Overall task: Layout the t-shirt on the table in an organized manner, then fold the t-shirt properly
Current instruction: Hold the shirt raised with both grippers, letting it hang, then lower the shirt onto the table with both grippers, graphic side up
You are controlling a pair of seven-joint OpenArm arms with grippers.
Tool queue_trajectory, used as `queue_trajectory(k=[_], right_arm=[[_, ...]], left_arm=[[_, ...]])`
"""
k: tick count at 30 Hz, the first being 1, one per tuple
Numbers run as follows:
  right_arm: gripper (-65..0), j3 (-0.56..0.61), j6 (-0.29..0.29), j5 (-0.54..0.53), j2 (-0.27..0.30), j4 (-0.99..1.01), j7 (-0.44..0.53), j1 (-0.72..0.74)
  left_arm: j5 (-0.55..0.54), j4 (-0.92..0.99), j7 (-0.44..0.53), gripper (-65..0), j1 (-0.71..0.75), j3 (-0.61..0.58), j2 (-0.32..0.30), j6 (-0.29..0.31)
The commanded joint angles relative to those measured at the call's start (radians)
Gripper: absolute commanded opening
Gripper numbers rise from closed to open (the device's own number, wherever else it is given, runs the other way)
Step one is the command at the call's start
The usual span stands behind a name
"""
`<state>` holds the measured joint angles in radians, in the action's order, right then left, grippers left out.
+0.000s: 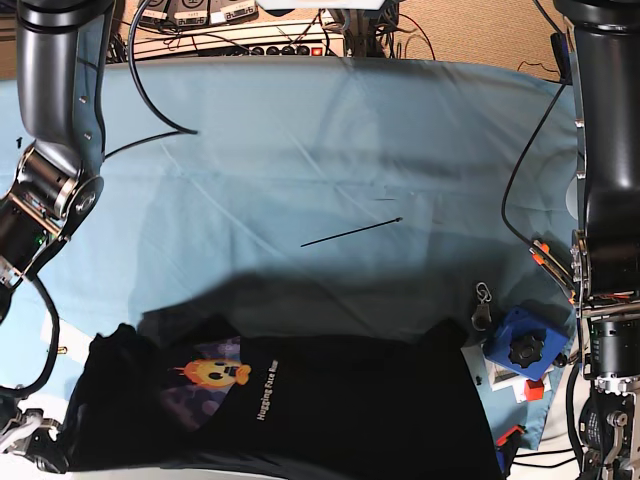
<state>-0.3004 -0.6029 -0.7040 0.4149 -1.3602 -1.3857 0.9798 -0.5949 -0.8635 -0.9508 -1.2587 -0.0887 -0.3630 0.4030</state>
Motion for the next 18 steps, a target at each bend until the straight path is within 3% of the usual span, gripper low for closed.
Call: queue_trajectory(k=[1,7,13,18], right_arm=[[-65.0,0.000,-0.003,-0.014,0.011,-0.012,0.061,0.040],[-65.0,0.000,-0.003,0.013,0.012,-0.012,0.111,0.124],[-65.0,0.000,-0.003,0.017,0.012,-0.012,0.132,0.320],[-65.0,0.000,-0.003,0.017,0.012,-0.012,0.133,0.326]], left_arm=[[-0.011,-0.014,0.024,-65.0,-0.050,0.007,-0.003,-0.003],[-0.010,-0.014,0.023,-65.0,0.004,0.007,-0.003,-0.003],[-0.010,-0.014,0.023,-65.0,0.018,0.007,-0.003,-0.002],[-0.003,-0.014,0.019,-65.0,0.018,0.007,-0.003,-0.002]])
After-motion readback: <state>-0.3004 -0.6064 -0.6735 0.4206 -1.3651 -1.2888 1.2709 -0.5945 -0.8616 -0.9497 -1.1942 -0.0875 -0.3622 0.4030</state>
